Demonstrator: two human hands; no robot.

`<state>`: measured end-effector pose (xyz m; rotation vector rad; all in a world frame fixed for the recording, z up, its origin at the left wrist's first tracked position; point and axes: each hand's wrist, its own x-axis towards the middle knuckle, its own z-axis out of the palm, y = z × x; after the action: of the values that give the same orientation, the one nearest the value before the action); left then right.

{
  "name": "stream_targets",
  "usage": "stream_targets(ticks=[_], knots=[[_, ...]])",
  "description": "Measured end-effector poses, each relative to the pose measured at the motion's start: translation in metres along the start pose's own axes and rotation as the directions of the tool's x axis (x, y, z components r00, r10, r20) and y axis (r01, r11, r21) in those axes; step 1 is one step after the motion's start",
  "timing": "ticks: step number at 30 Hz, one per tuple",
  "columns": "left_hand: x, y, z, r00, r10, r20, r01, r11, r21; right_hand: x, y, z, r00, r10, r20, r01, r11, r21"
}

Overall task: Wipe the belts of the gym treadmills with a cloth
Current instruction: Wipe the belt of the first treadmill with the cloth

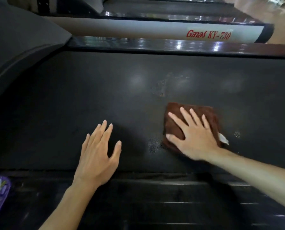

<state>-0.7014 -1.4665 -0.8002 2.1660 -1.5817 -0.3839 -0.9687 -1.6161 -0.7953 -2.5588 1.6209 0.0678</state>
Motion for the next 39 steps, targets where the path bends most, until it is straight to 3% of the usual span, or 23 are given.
stream_targets(ticks=[2,4,8,10,13,16,20,23,25,27,29,31,35,37,39], knots=[[0.001,0.0,0.001,1.0,-0.004,-0.002,0.004,0.999,0.047,0.033,-0.005,-0.003,0.995,0.102,0.014,-0.102,0.995,0.017],[0.0,0.001,0.001,1.0,-0.011,0.01,0.01,0.996,0.088,0.053,-0.029,-0.001,0.996,0.081,0.033,-0.083,0.996,0.039],[0.001,0.003,0.0,0.999,-0.031,0.033,0.028,0.994,0.109,0.025,-0.07,0.006,0.966,-0.259,0.021,0.258,0.965,0.047],[0.002,0.004,0.0,0.999,-0.026,0.04,0.021,0.993,0.117,-0.005,-0.06,0.006,0.934,-0.357,0.018,0.354,0.93,0.099],[0.004,0.001,0.001,0.999,-0.015,0.032,0.011,0.993,0.119,-0.031,-0.021,0.006,0.955,-0.296,-0.005,0.296,0.952,0.077],[0.003,0.0,0.003,1.0,-0.008,0.025,0.005,0.993,0.119,-0.009,0.007,0.002,0.993,-0.118,0.008,0.117,0.993,0.031],[0.002,0.0,0.003,1.0,-0.004,0.012,0.003,0.992,0.124,0.056,-0.021,-0.002,0.999,0.037,0.027,-0.038,0.998,0.049],[0.002,0.001,0.003,1.0,-0.011,0.023,0.008,0.993,0.122,0.053,-0.064,0.003,0.988,-0.155,0.012,0.154,0.987,0.045],[0.002,0.002,0.002,1.0,-0.019,0.025,0.016,0.995,0.102,0.019,-0.079,0.007,0.932,-0.363,0.004,0.363,0.93,0.056],[0.002,0.002,0.002,1.0,-0.02,0.017,0.019,0.997,0.081,-0.016,-0.071,0.009,0.891,-0.454,0.008,0.453,0.889,0.065],[0.002,0.001,0.002,1.0,-0.019,-0.001,0.019,0.997,0.069,-0.027,-0.046,0.009,0.897,-0.441,0.01,0.441,0.897,0.019],[0.001,0.0,0.002,1.0,-0.021,-0.023,0.022,0.999,0.05,-0.015,-0.025,0.005,0.942,-0.336,0.024,0.336,0.942,-0.024],[-0.01,-0.016,-0.013,0.992,-0.099,-0.076,0.102,0.994,0.036,0.046,-0.045,0.0,0.993,-0.115,0.033,0.115,0.993,0.015],[-0.02,-0.028,-0.023,0.989,-0.129,-0.075,0.136,0.987,0.09,0.067,-0.079,0.004,0.991,-0.127,0.035,0.125,0.991,0.038],[-0.028,-0.034,-0.031,0.983,-0.164,-0.087,0.173,0.978,0.116,0.063,-0.116,0.008,0.969,-0.247,0.021,0.245,0.968,0.051]])
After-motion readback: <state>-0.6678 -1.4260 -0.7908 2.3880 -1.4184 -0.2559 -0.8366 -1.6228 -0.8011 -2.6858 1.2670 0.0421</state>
